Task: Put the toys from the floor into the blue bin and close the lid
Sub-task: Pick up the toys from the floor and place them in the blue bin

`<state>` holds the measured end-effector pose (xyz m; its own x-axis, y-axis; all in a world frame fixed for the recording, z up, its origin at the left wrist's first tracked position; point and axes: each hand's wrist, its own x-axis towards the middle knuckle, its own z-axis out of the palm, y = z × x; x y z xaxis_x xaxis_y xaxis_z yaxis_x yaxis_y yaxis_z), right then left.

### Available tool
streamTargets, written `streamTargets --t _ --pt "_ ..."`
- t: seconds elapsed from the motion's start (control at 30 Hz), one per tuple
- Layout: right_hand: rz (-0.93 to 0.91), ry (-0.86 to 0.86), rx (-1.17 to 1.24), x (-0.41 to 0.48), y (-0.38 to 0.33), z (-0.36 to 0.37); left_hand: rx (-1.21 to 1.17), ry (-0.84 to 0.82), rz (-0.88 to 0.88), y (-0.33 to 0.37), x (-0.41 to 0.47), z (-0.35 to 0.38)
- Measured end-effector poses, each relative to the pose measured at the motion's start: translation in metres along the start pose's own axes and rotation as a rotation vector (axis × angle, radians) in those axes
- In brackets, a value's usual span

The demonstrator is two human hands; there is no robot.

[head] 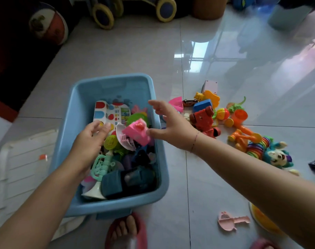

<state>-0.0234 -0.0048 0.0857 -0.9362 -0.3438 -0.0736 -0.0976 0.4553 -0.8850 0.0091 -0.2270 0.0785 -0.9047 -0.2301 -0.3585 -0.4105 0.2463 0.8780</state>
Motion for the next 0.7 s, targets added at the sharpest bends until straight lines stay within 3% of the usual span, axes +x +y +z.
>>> streamTargets --t 0.27,0.47,0.7 --pt "0.199 0.305 0.009 -0.033 0.084 -0.065 0.066 -0.006 0.183 0.03 -0.003 0.055" --pt "0.42 0.515 -0.064 -0.072 0.172 -0.126 0.209 -0.199 0.326 0.057 0.002 0.15" --pt "0.468 0.474 -0.074 -0.076 0.224 -0.139 0.526 -0.308 0.313 0.063 0.051 0.246"
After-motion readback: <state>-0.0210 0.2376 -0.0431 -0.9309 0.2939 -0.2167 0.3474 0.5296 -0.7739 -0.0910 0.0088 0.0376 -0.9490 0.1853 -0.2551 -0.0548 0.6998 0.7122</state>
